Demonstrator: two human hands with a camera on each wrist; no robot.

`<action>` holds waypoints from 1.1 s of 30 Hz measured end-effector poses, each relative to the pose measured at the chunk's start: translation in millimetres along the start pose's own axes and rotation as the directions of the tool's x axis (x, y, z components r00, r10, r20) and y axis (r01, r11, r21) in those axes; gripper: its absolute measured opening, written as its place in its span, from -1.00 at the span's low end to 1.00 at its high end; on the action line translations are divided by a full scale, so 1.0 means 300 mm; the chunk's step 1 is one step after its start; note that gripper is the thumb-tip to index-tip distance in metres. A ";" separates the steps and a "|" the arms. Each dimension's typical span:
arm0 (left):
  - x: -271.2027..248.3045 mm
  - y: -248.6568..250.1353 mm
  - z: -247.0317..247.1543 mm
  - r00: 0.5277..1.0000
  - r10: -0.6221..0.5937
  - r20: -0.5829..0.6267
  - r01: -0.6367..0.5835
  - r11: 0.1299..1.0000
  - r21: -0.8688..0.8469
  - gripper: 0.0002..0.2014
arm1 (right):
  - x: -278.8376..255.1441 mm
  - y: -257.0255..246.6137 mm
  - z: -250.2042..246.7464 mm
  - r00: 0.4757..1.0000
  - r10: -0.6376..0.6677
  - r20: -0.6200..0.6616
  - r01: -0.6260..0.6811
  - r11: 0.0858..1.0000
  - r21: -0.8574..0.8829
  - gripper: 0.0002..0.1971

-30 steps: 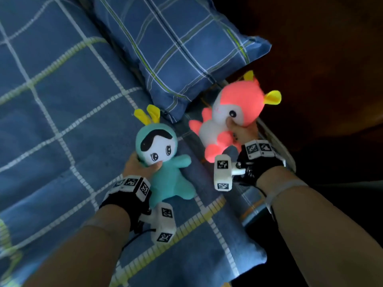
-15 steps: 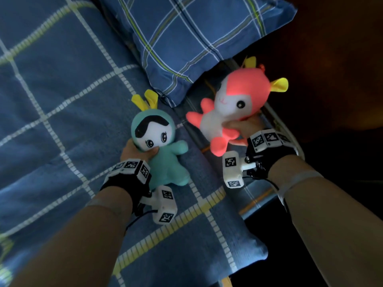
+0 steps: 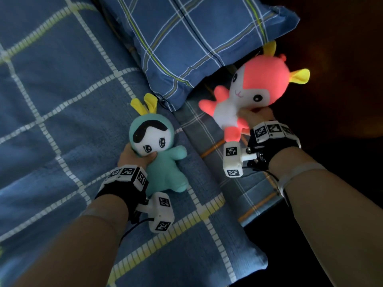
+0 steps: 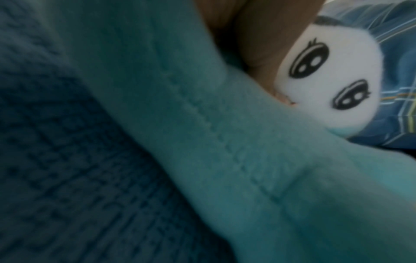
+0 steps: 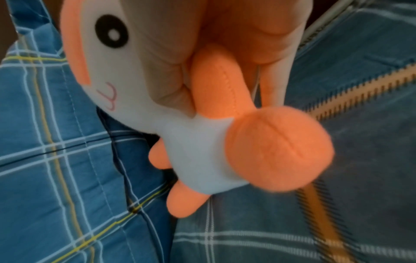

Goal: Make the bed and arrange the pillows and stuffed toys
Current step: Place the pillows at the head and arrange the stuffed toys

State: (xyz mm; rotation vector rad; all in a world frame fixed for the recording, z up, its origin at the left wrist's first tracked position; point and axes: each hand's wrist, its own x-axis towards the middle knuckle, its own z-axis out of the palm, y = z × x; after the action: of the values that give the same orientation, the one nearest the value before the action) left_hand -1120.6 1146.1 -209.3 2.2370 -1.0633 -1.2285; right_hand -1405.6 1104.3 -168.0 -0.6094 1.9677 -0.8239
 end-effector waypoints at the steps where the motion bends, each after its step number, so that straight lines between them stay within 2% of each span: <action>1: 0.002 -0.002 0.001 1.000 -0.001 0.003 0.001 1.000 -0.014 -0.42 | 0.009 -0.007 0.001 1.000 -0.004 -0.006 0.004 1.000 -0.013 -0.84; 2: 0.002 -0.002 0.001 1.000 0.000 0.005 0.001 1.000 -0.025 -0.42 | 0.018 -0.011 0.000 0.999 -0.033 -0.016 0.033 0.999 -0.040 -0.82; 4: -0.001 0.000 -0.001 1.000 0.005 0.008 -0.005 0.999 -0.034 -0.43 | 0.027 -0.015 0.004 0.998 -0.062 -0.012 0.061 0.996 -0.063 -0.95; 5: -0.002 0.001 -0.002 1.000 0.005 0.010 -0.004 0.999 -0.038 -0.43 | 0.024 -0.018 0.002 0.998 -0.059 -0.011 0.058 0.996 -0.062 -0.95; 12: -0.008 0.003 -0.005 1.000 0.003 0.006 -0.003 1.000 -0.022 -0.41 | 0.010 -0.007 -0.010 1.000 -0.020 0.017 0.021 0.998 -0.052 -0.64; 15: -0.015 0.009 -0.007 1.000 0.004 0.007 -0.004 1.000 -0.001 -0.41 | -0.027 -0.002 -0.008 0.999 -0.011 0.032 0.010 0.999 0.040 -0.67; 18: -0.023 0.010 -0.009 1.000 0.019 0.006 -0.019 1.000 -0.018 -0.42 | -0.050 0.009 -0.003 0.997 -0.004 0.082 -0.003 0.996 0.094 -0.86; 21: -0.027 0.008 -0.012 1.000 0.026 0.004 -0.025 0.999 -0.021 -0.42 | -0.058 0.015 -0.003 0.994 0.039 0.104 -0.040 0.999 0.009 -0.75; 26: -0.018 0.002 -0.008 0.999 0.036 0.008 -0.036 0.999 -0.027 -0.43 | -0.002 0.052 -0.006 0.997 -0.082 0.005 0.082 0.988 -0.133 -0.88; 29: -0.012 0.001 -0.007 1.000 0.026 0.013 -0.026 0.999 -0.032 -0.43 | -0.007 0.026 0.000 0.989 -0.141 -0.036 0.128 0.961 -0.244 -0.74; 33: -0.008 -0.002 -0.004 1.000 0.016 0.015 -0.015 0.998 -0.057 -0.44 | -0.020 -0.002 0.000 0.971 -0.214 -0.108 0.177 0.944 -0.279 -0.66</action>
State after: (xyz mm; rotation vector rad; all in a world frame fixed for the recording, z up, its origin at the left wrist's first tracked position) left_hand -1120.3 1148.4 -207.7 2.1760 -1.0371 -1.2561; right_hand -1402.7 1108.1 -164.2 -0.9421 2.1894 -0.7395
